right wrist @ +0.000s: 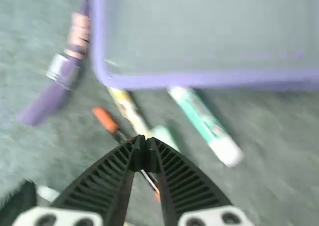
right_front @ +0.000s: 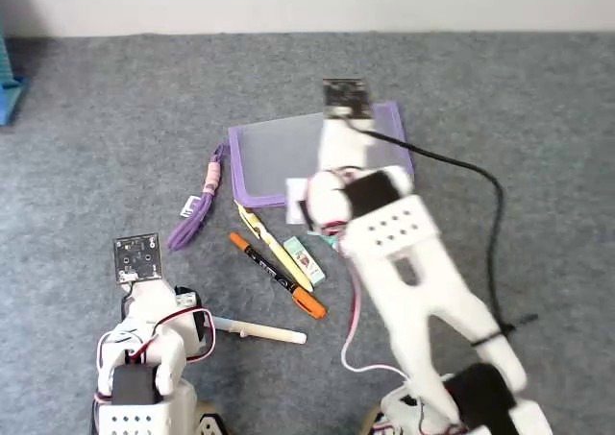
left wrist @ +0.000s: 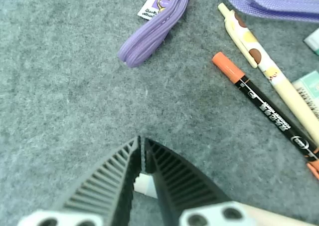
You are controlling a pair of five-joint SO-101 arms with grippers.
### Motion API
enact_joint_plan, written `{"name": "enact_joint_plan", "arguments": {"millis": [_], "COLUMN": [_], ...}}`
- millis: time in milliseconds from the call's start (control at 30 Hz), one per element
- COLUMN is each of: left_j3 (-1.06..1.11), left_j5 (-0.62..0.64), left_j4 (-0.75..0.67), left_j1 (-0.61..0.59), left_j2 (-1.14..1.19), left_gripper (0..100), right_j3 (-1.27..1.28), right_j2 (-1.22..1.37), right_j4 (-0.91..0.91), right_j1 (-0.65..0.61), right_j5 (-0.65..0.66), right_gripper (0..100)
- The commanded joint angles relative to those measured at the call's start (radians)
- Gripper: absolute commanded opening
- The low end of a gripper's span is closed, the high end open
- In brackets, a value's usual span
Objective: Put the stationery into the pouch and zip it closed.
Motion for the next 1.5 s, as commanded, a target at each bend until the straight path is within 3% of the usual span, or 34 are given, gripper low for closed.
{"name": "enact_joint_plan", "arguments": {"millis": [0, 200, 433, 500, 733, 867, 1000, 1333, 1467], "left_j3": [-0.012, -0.012, -0.012, -0.012, -0.012, -0.012, -0.012, -0.012, -0.012], "left_j5": [0.008, 0.008, 0.008, 0.008, 0.008, 0.008, 0.008, 0.008, 0.008], "left_j4": [0.003, 0.003, 0.003, 0.003, 0.003, 0.003, 0.003, 0.003, 0.003], "left_j1": [-0.003, -0.003, -0.003, -0.003, -0.003, -0.003, -0.003, -0.003, -0.003], "left_j2": [-0.014, -0.014, -0.014, -0.014, -0.014, -0.014, -0.014, -0.014, -0.014], "left_gripper": [1, 1, 1, 1, 1, 1, 1, 1, 1], "right_j3": [-0.058, -0.058, -0.06, -0.06, -0.066, -0.176, -0.371, -0.973, -1.145], "right_j2": [0.056, 0.197, 0.309, 0.34, 0.475, 0.599, 0.753, 1.129, 1.216], "right_j4": [-0.156, -0.363, -0.512, -0.559, -0.826, -0.849, -0.73, -0.082, 0.07], "right_j1": [-0.061, -0.124, -0.202, -0.223, -0.278, -0.295, -0.298, -0.291, -0.288], "right_j5": [-0.04, -0.064, -0.064, -0.064, -0.061, -0.06, -0.058, -0.063, -0.064], "right_gripper": [0.9, 2.4, 29.4, 32.9, 27.4, 25.5, 25.6, 25.5, 20.3]}}
